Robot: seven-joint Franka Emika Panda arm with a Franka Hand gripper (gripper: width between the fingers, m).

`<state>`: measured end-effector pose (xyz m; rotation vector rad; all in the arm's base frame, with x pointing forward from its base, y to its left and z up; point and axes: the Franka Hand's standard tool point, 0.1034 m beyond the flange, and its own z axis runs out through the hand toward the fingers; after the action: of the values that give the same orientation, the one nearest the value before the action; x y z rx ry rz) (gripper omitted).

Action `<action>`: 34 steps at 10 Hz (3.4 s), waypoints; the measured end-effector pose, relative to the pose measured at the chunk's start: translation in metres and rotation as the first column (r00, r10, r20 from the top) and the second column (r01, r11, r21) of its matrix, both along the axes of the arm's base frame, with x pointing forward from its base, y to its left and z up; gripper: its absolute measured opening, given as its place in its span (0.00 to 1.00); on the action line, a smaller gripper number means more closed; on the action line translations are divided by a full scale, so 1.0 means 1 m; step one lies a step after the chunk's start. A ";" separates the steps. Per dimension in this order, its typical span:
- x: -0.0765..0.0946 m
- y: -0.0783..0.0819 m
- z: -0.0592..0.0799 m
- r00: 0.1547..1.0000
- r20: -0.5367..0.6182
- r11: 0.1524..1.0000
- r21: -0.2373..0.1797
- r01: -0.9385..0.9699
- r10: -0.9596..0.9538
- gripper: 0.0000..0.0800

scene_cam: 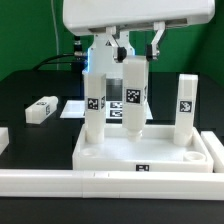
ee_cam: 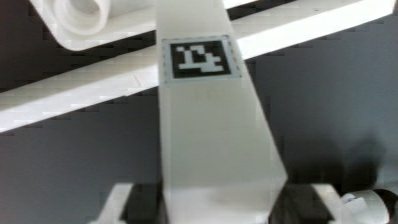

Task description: Assemble desk

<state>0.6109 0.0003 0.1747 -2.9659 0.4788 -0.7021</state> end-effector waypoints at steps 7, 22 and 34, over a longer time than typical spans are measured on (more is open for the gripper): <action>0.004 0.058 -0.007 0.995 0.024 0.995 -0.019 -0.098 0.099 0.36; 0.006 0.101 -0.025 0.985 0.022 0.984 -0.041 -0.171 0.172 0.36; 0.004 0.100 -0.040 0.981 0.029 0.980 -0.070 -0.188 0.190 0.79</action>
Offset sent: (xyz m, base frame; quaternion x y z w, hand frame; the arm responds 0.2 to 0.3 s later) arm 0.0183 0.0500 -0.0009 0.0187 0.0435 -0.0417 0.9980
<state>0.6150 0.1002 0.1351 -3.0008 0.1709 -0.7628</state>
